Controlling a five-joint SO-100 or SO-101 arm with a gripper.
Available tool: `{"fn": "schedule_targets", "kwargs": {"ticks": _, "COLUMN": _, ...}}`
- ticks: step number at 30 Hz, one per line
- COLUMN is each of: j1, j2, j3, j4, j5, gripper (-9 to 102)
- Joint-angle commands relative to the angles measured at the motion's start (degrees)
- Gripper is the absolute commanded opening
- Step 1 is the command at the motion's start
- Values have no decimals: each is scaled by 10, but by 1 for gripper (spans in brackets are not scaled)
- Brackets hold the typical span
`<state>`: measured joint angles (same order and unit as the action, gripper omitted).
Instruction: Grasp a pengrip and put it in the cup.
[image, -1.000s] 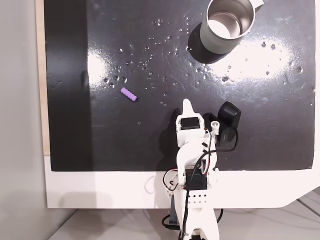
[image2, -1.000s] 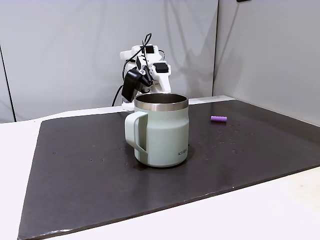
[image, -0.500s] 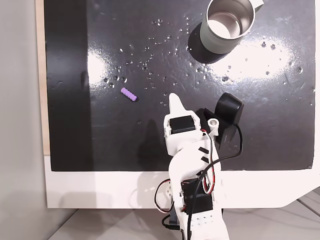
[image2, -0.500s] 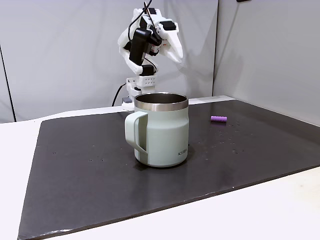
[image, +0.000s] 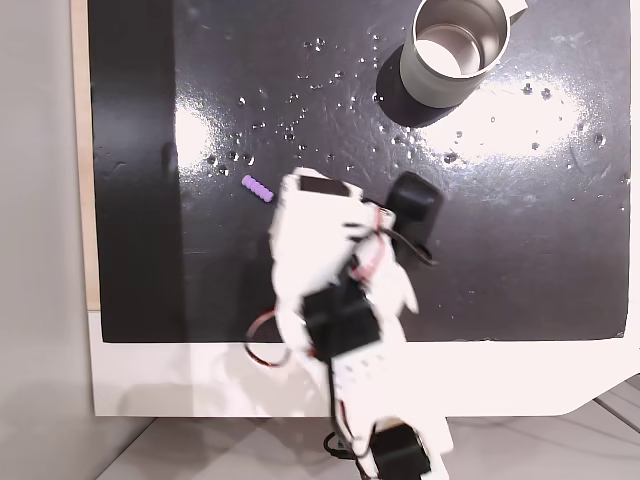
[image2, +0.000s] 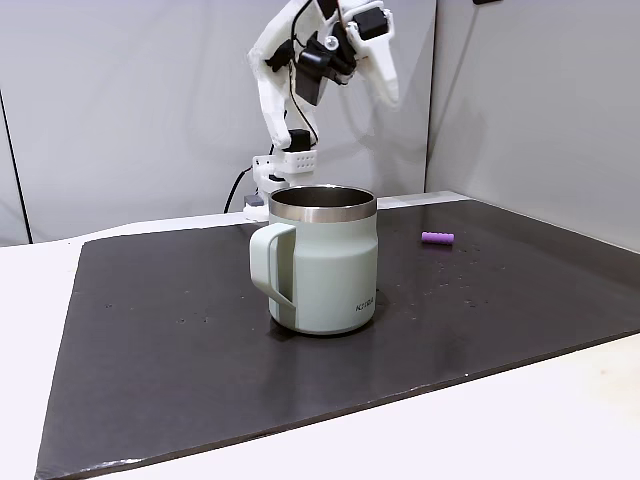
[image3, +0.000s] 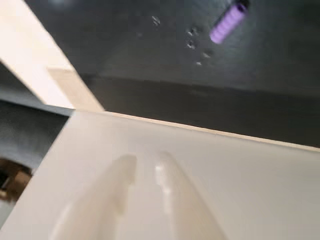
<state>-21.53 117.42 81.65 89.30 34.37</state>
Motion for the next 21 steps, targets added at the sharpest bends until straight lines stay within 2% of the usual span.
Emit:
{"fn": "schedule_targets", "kwargs": {"ticks": 1, "j1": -20, "j2": -53, "j3": -64, "j4": 7, "j5": 40, "gripper": 0}}
{"fn": "schedule_targets", "kwargs": {"ticks": 8, "j1": -70, "j2": -124, "j3": -47, "j4": -4, "j5": 71, "gripper": 2}}
{"fn": "schedule_targets", "kwargs": {"ticks": 12, "j1": -106, "j2": -171, "j3": -54, "j4": -12, "j5": 96, "gripper": 16}}
{"fn": "schedule_targets", "kwargs": {"ticks": 16, "j1": -129, "j2": -209, "j3": -54, "j4": -19, "j5": 170, "gripper": 33}}
{"fn": "schedule_targets", "kwargs": {"ticks": 19, "j1": -139, "j2": -238, "j3": -54, "j4": -30, "j5": 214, "gripper": 40}}
{"fn": "schedule_targets", "kwargs": {"ticks": 21, "j1": -146, "j2": -257, "j3": -58, "j4": -38, "j5": 229, "gripper": 40}}
